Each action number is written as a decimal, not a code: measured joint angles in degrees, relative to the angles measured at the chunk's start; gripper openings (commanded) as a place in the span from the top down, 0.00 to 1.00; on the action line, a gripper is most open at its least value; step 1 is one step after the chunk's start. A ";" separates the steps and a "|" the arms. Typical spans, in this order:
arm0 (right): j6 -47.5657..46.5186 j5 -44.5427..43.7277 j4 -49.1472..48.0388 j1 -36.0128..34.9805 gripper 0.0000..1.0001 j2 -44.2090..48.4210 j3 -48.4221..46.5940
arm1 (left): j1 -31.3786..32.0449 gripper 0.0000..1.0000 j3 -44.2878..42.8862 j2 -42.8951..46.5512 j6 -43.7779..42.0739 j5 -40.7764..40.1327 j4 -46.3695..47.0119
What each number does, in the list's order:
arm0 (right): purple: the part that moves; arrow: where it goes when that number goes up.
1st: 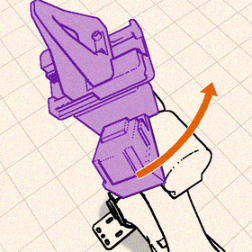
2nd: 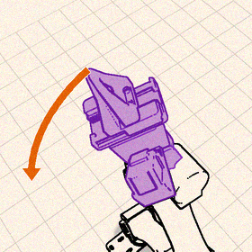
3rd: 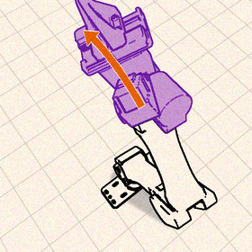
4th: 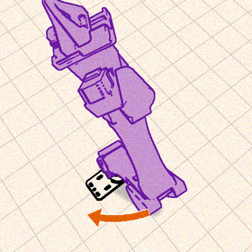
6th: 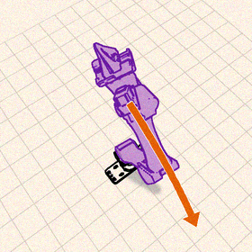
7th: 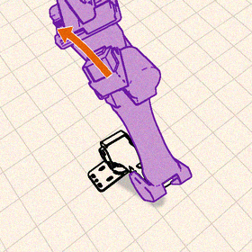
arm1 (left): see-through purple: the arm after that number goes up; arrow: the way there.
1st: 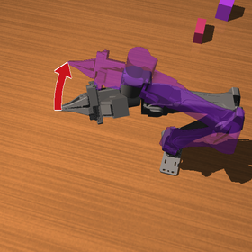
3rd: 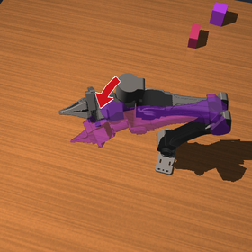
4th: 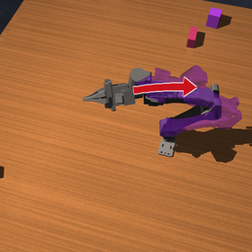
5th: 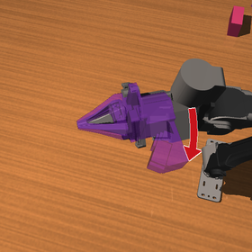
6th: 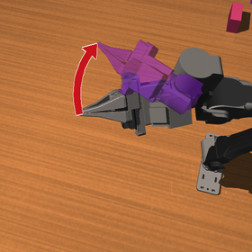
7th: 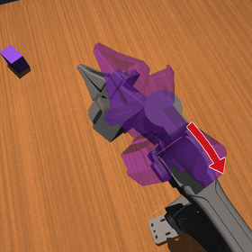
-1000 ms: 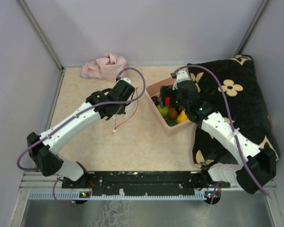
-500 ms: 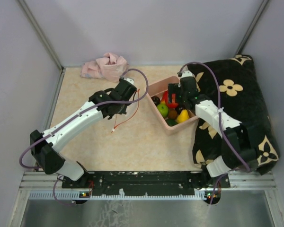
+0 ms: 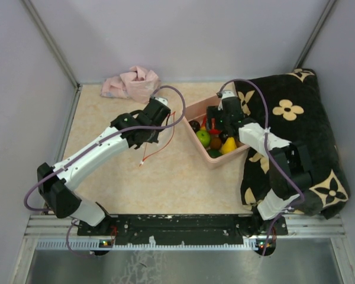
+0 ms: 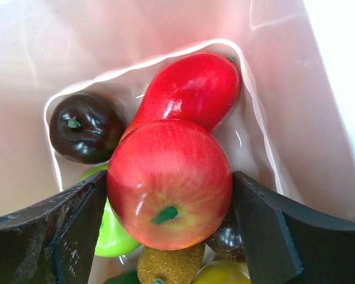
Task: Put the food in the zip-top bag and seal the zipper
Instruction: Pick up the fake fruit from the bin, then place the fake fruit in the zipper food storage bag.
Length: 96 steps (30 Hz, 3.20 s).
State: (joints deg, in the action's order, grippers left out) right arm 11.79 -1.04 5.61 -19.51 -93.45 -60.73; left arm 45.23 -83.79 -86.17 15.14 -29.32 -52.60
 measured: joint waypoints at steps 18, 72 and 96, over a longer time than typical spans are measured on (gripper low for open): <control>0.33 6.40 -1.66 0.13 0.61 20.09 6.75 | 0.00 1.00 -0.96 0.04 0.57 1.70 0.20; 15.21 16.15 -30.60 -21.29 0.32 13.55 10.86 | -0.15 1.00 5.33 10.01 5.77 17.88 6.08; 13.57 17.75 -20.00 -22.14 0.02 15.47 8.13 | -1.86 1.00 13.73 16.13 11.50 21.27 13.64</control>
State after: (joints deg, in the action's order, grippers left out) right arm 25.36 16.71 -14.39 -41.65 -77.97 -52.60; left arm 43.38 -70.06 -70.04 26.63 -8.05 -38.96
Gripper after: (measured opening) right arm 0.971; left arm 0.007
